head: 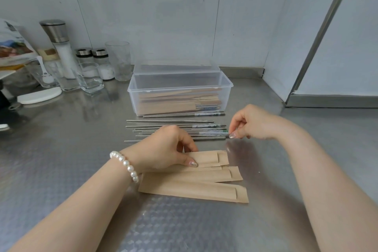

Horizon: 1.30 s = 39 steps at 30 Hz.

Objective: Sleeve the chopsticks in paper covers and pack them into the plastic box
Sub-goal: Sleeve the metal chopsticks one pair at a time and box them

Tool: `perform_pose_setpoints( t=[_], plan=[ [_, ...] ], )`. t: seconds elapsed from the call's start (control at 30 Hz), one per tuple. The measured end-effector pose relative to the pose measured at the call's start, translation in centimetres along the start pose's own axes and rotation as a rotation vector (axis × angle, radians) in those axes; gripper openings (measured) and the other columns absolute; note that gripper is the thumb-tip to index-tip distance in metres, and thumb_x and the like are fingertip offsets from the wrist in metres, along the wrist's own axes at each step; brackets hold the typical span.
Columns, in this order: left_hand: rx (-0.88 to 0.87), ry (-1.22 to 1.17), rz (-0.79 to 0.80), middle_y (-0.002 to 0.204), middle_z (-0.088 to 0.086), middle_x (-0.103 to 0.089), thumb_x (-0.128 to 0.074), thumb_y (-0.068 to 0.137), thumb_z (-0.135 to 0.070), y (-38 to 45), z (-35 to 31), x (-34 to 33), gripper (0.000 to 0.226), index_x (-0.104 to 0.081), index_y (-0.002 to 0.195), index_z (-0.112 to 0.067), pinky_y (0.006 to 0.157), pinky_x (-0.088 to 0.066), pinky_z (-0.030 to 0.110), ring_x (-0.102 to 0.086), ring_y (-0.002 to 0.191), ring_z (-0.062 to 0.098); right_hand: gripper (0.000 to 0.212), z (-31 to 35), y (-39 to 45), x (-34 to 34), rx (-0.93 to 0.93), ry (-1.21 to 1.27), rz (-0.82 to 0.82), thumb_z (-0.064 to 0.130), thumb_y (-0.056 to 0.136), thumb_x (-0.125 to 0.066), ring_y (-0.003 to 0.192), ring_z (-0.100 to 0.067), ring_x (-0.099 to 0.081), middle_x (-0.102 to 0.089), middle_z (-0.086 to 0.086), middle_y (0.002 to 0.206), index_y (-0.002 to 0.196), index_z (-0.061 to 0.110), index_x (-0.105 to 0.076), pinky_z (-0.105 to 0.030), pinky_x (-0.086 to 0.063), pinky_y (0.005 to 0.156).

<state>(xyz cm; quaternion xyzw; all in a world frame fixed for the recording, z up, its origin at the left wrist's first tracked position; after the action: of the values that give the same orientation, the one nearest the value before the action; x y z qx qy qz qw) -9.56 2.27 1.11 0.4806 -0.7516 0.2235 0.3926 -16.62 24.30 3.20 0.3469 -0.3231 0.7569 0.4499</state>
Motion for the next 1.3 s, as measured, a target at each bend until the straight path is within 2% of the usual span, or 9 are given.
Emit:
perform_pose_setpoints(
  t=[0.1,0.23,0.37,0.6,0.77,0.9,1.07,1.17,1.3],
  plan=[
    [0.016,-0.041,-0.005,0.076,-0.006,-0.068,-0.076,0.071,-0.024,0.1,0.3,-0.1,0.011,-0.073,0.082,-0.025,0.06,-0.044,0.015,-0.053,0.061,0.002,0.015,0.8,-0.6,0.2,0.046,0.097,-0.005,0.015,0.085,-0.065,0.046,-0.003,-0.049,-0.061,0.002,0.06,0.07,0.015,-0.067,-0.017,-0.04,0.051],
    [0.008,-0.031,-0.046,0.075,-0.011,-0.066,-0.068,0.08,-0.023,0.2,0.2,-0.1,0.004,-0.069,0.076,-0.025,0.065,-0.045,0.016,-0.056,0.069,0.005,0.019,2.5,-1.7,-0.1,0.154,0.27,0.087,0.031,0.084,-0.063,0.051,-0.006,-0.05,-0.061,0.006,0.057,0.077,0.016,-0.072,-0.02,-0.037,0.05],
    [0.007,0.007,-0.087,0.071,-0.014,-0.059,-0.059,0.087,-0.022,0.1,-0.1,0.2,0.019,-0.056,0.071,-0.033,0.068,-0.043,0.02,-0.052,0.066,0.003,0.005,3.1,-1.8,-0.9,0.21,0.27,0.199,0.019,0.077,-0.073,0.057,-0.005,-0.053,-0.064,0.008,0.06,0.082,0.018,-0.073,-0.019,-0.04,0.052],
    [0.004,0.028,-0.173,0.082,-0.008,-0.064,-0.058,0.087,-0.029,0.0,-0.2,0.5,0.01,-0.066,0.091,-0.023,0.072,-0.043,0.022,-0.056,0.076,0.011,0.016,2.9,-1.2,-1.8,0.145,0.452,0.227,-0.006,0.08,-0.064,0.053,-0.012,-0.064,-0.069,-0.003,0.062,0.087,0.007,-0.069,-0.018,-0.046,0.047],
    [-0.063,0.076,-0.289,0.09,-0.015,-0.062,-0.08,0.059,-0.044,0.0,-0.3,0.3,0.053,-0.064,0.107,-0.028,0.078,-0.041,0.012,-0.054,0.083,0.0,0.017,3.4,-0.9,-2.4,0.067,0.62,0.171,-0.01,0.082,-0.059,0.05,-0.018,-0.066,-0.067,-0.011,0.065,0.085,0.006,-0.065,-0.018,-0.047,0.041],
    [-0.137,0.118,-0.381,0.082,-0.016,-0.059,-0.078,0.067,-0.033,0.3,-0.5,-0.2,0.035,-0.069,0.099,-0.022,0.072,-0.04,0.01,-0.054,0.083,0.002,0.015,3.8,-0.9,-3.1,0.049,0.598,0.25,-0.006,0.085,-0.057,0.051,-0.017,-0.067,-0.07,-0.008,0.066,0.082,0.007,-0.065,-0.017,-0.048,0.04],
    [-0.163,0.141,-0.376,0.089,-0.015,-0.06,-0.081,0.062,-0.034,0.2,-0.5,-0.2,0.049,-0.066,0.107,-0.022,0.076,-0.034,0.001,-0.049,0.081,-0.003,0.006,3.3,-0.8,-2.4,-0.007,0.672,0.222,-0.001,0.084,-0.061,0.049,-0.017,-0.067,-0.072,-0.012,0.07,0.083,0.004,-0.065,-0.018,-0.047,0.039],
    [-0.169,0.16,-0.408,0.091,-0.008,-0.064,-0.077,0.068,-0.025,0.4,-0.6,-0.3,0.04,-0.066,0.106,-0.02,0.074,-0.035,0.006,-0.052,0.08,0.001,0.005,3.2,-0.8,-2.3,0.0,0.684,0.223,0.001,0.085,-0.06,0.05,-0.018,-0.067,-0.072,-0.013,0.073,0.085,0.004,-0.065,-0.018,-0.048,0.041],
    [-0.139,0.109,-0.451,0.085,-0.016,-0.059,-0.074,0.071,-0.018,0.3,-0.3,0.0,0.032,-0.067,0.103,-0.02,0.072,-0.037,0.005,-0.054,0.079,0.001,0.01,3.2,-0.9,-1.8,0.039,0.707,0.226,0.004,0.087,-0.058,0.055,-0.019,-0.068,-0.073,-0.014,0.077,0.087,0.006,-0.067,-0.019,-0.05,0.045]
  ],
)
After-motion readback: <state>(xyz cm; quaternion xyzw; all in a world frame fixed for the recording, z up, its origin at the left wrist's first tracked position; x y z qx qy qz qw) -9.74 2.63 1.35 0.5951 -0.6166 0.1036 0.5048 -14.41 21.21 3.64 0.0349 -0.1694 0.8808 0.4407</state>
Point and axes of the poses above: each hand's wrist, its own y-axis towards the middle knuckle, its own x-axis out of the back of the hand, z = x × y, the point moved 1 cm from there along y, towards the middle knuckle
